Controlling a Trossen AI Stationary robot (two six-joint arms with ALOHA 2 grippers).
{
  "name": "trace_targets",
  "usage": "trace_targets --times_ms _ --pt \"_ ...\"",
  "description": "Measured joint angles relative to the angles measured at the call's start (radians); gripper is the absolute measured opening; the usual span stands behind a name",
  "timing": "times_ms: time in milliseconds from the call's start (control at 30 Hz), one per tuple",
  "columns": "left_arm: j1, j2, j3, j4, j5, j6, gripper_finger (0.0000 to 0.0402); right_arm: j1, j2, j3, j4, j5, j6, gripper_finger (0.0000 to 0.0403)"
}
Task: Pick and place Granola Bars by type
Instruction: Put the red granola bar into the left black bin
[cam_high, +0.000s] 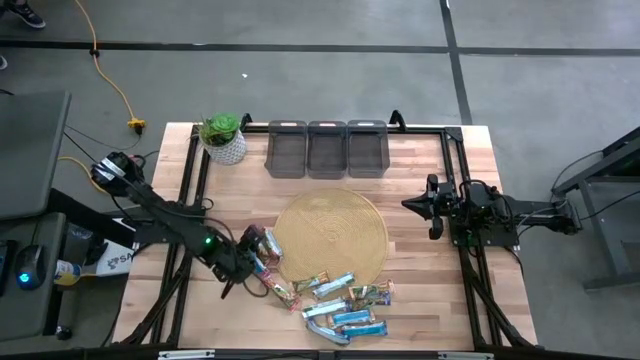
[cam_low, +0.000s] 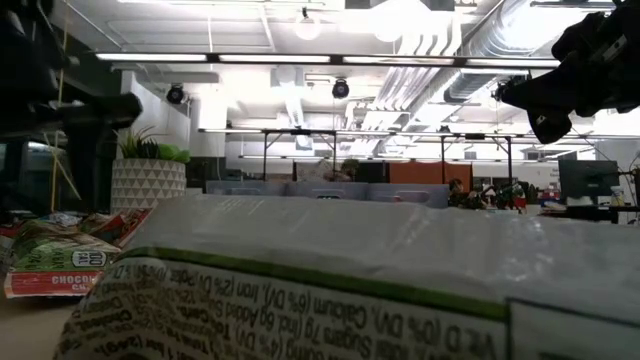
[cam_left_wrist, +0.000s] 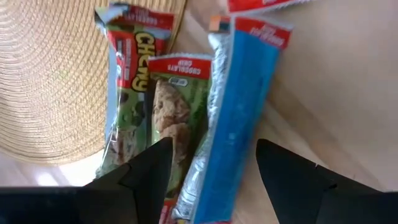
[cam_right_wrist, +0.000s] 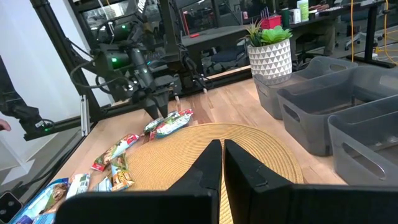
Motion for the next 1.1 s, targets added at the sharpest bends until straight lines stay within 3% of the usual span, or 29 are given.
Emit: trace_targets --times_ms 167,433,633,1100 --pt "0.057 -0.002 -0.015 0.025 0.116 0.03 0.023 0.0 0.0 0.0 0.0 0.0 0.0 0.0" --pt "0.06 -0.001 -0.017 0.031 0.197 0.03 0.023 0.0 0.0 0.0 0.001 0.0 0.0 0.0" --pt "0.06 -0.001 -0.017 0.03 0.181 0.03 0.0223 0.0 0.0 0.0 0.001 0.0 0.0 0.0" --pt "0.06 0.0 -0.017 0.005 0.204 0.02 0.0076 0.0 0.0 0.0 0.001 0.0 0.0 0.0"
